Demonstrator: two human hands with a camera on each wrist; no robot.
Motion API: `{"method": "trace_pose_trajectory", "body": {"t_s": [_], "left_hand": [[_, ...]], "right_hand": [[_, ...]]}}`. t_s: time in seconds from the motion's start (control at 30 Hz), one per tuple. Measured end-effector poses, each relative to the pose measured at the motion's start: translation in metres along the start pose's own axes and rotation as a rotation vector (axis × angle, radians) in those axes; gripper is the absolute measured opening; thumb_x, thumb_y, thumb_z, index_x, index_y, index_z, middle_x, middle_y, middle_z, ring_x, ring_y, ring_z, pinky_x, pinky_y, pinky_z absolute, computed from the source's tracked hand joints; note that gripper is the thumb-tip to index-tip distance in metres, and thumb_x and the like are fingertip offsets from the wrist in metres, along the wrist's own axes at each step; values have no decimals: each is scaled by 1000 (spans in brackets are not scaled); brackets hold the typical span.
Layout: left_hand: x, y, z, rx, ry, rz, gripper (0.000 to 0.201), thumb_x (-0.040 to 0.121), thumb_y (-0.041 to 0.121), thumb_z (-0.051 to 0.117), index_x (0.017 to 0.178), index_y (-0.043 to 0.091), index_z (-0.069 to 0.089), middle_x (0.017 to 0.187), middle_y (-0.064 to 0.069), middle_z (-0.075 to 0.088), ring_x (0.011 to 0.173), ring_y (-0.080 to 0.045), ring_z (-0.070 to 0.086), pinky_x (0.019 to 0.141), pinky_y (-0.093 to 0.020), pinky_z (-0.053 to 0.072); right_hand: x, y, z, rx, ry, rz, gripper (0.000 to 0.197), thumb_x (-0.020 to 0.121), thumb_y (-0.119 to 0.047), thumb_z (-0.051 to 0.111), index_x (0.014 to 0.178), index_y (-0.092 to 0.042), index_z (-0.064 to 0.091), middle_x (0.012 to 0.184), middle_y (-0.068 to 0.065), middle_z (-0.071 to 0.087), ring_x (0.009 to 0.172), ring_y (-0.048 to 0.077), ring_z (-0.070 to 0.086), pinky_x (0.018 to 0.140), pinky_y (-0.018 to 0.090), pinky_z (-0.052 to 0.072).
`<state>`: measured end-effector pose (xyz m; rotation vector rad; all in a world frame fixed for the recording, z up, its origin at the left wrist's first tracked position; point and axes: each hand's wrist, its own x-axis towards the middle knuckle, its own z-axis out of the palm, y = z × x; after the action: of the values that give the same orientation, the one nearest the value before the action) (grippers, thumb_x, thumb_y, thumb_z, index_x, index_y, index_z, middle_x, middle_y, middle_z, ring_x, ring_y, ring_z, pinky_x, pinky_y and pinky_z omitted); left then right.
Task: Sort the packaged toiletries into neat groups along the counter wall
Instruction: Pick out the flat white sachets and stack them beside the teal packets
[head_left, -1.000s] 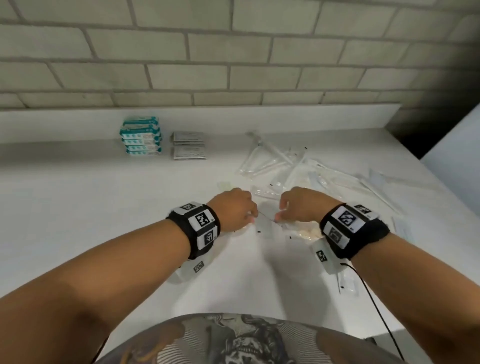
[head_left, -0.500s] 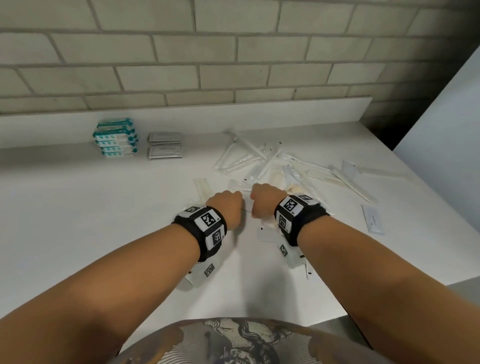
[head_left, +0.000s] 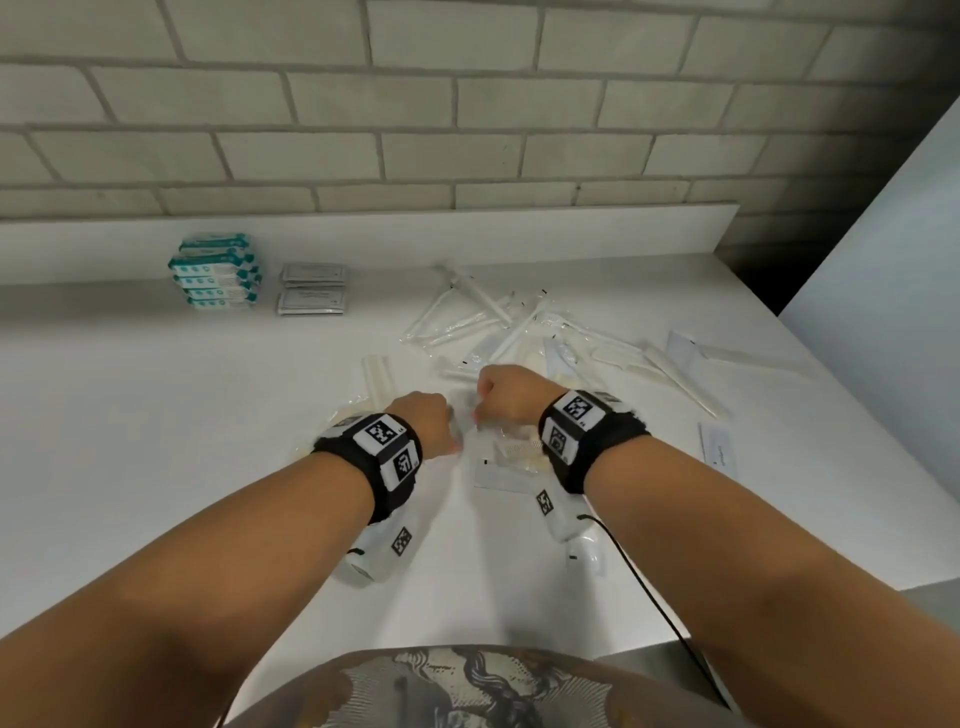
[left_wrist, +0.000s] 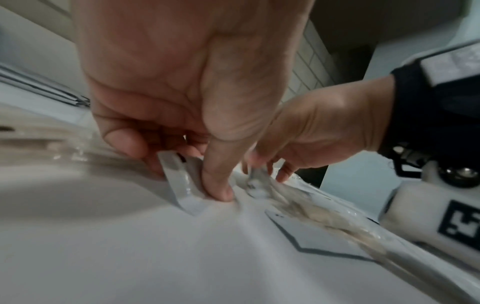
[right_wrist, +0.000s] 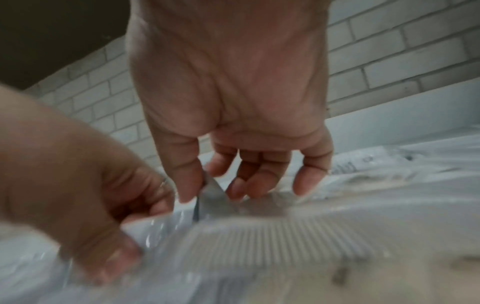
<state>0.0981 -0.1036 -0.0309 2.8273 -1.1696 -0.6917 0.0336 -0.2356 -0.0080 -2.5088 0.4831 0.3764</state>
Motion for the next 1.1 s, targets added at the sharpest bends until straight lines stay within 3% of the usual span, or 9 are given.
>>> {"method": "trace_pose_trajectory", "body": {"t_s": [0.1, 0.2, 0.33, 0.47, 0.57, 0.63, 0.77, 0.87, 1.1], "left_hand": [[-5, 2, -8, -51, 62, 12, 38, 89, 33, 59, 119, 10, 57, 115, -12, 59, 100, -27, 59, 73, -28, 42], [-7, 6, -12, -178, 94, 115, 22, 86, 37, 65, 93, 20, 53, 96, -2, 57, 81, -19, 51, 65, -27, 34], [-18, 32, -4, -105, -82, 259, 24, 81, 39, 68, 86, 20, 54, 87, 4, 54, 78, -17, 50, 63, -27, 35], [-21, 51, 10, -49, -7, 325, 20, 77, 29, 69, 80, 11, 60, 96, -6, 55, 81, -24, 55, 67, -31, 43], [-20, 58, 14, -12, -21, 290, 30, 77, 26, 69, 62, 24, 43, 89, -1, 45, 74, -22, 49, 57, -26, 33], [-20, 60, 13, -3, -57, 242, 30, 79, 28, 69, 67, 26, 41, 91, 0, 43, 75, -19, 47, 59, -26, 32], [-20, 63, 8, -42, -124, 168, 35, 79, 28, 72, 104, 17, 49, 96, 2, 48, 83, -16, 47, 67, -26, 35], [-19, 64, 8, -74, -139, 141, 42, 79, 26, 73, 109, 16, 46, 95, 3, 51, 84, -16, 49, 68, -27, 36], [-21, 57, 10, -132, -173, 163, 42, 79, 25, 72, 109, 24, 43, 101, 6, 57, 88, -13, 56, 66, -20, 40]], "right_hand": [[-14, 19, -23, 307, 137, -49, 18, 85, -14, 68, 86, -19, 51, 86, -2, 58, 81, 17, 59, 71, 26, 48], [-30, 45, -49, 429, 105, -15, 43, 82, -7, 72, 117, -21, 51, 86, 1, 58, 75, 19, 63, 73, 32, 54], [-48, 76, -61, 125, -60, 88, 27, 81, -15, 74, 97, -16, 52, 95, 10, 67, 80, 26, 66, 76, 36, 55], [-67, 86, -50, 46, -402, 102, 28, 78, -11, 76, 97, -18, 57, 94, 5, 65, 76, 18, 61, 67, 27, 52], [-75, 85, -37, -218, -354, 13, 42, 73, -19, 78, 100, -30, 48, 97, -5, 58, 87, 17, 56, 70, 27, 44], [-81, 79, -37, -249, -376, -82, 42, 73, -17, 78, 102, -32, 51, 94, -9, 54, 91, 16, 52, 71, 27, 40], [-97, 71, -18, -457, -560, -211, 63, 73, -8, 73, 127, -31, 51, 111, -7, 53, 97, 16, 50, 83, 32, 44], [-101, 76, -3, -564, -443, -267, 56, 75, -10, 72, 122, -29, 48, 106, -1, 54, 90, 21, 52, 70, 32, 41], [-107, 88, -3, -489, -95, -332, 38, 73, -23, 75, 107, -19, 58, 112, 4, 49, 100, 23, 43, 78, 33, 36]]}}
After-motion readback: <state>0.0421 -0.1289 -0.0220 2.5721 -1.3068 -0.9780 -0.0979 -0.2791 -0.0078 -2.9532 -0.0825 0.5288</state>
